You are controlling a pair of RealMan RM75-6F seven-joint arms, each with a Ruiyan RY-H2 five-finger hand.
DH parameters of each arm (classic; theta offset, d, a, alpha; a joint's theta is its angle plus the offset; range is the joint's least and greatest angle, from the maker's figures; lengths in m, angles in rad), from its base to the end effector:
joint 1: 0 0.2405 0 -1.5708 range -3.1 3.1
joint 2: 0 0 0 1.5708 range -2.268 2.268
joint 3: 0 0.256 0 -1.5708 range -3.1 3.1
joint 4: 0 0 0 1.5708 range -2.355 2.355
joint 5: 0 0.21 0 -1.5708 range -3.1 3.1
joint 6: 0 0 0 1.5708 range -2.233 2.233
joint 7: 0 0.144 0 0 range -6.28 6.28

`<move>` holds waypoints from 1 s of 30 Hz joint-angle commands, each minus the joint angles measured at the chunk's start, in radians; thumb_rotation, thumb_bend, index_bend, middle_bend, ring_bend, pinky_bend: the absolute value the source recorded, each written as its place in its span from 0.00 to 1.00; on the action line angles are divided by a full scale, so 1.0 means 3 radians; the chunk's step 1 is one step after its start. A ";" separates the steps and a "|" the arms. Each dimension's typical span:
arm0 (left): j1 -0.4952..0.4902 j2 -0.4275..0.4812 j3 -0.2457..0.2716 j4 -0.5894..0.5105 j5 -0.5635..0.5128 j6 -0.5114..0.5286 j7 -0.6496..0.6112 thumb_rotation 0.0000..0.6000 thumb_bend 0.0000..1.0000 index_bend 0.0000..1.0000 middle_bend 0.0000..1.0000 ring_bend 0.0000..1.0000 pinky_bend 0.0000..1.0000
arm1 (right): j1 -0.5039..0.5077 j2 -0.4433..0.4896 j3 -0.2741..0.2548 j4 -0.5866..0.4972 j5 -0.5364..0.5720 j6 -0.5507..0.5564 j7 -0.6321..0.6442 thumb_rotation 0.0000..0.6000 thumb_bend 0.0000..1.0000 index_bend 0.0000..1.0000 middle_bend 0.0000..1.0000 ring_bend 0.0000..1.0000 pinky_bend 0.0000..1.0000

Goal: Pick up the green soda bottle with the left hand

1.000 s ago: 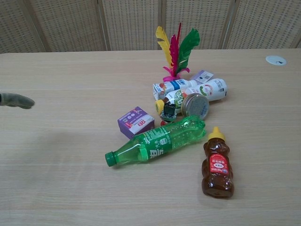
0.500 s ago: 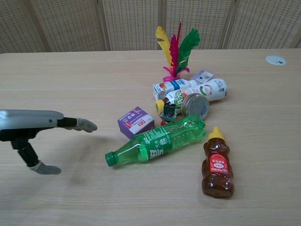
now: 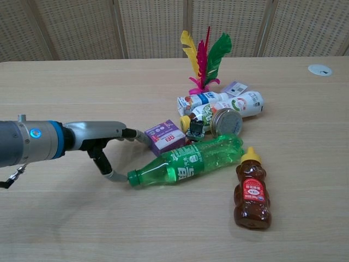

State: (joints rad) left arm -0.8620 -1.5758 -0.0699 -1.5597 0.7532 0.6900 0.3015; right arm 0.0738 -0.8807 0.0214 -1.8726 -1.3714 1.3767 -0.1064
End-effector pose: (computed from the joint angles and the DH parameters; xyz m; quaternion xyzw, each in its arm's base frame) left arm -0.1470 0.3019 -0.0763 -0.7576 -0.5423 -0.2388 0.2737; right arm -0.3000 -0.1661 0.1963 0.5972 -0.4334 0.2986 0.6052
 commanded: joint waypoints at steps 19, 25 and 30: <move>0.0216 0.0430 -0.0263 -0.0528 0.0431 0.0354 -0.0548 1.00 0.30 0.00 0.00 0.00 0.00 | 0.0009 0.0000 0.0021 -0.0025 0.0012 -0.0045 0.0006 1.00 0.17 0.00 0.00 0.00 0.00; 0.0193 0.0468 -0.0069 -0.0676 0.0622 0.0139 -0.0536 1.00 0.30 0.00 0.00 0.00 0.00 | 0.0006 -0.0013 0.0020 0.0013 0.0002 -0.0054 0.0062 1.00 0.16 0.00 0.00 0.00 0.00; 0.0115 0.0276 -0.0018 -0.0603 0.0532 0.0063 -0.0492 1.00 0.30 0.00 0.00 0.00 0.00 | -0.0033 0.0013 0.0013 0.0033 0.0002 -0.0016 0.0121 1.00 0.17 0.00 0.00 0.00 0.00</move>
State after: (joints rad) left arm -0.8182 -1.4763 -0.0811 -1.7492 0.9240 0.7186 0.1488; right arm 0.0657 -0.8782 0.0258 -1.8638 -1.3707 1.3701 -0.0721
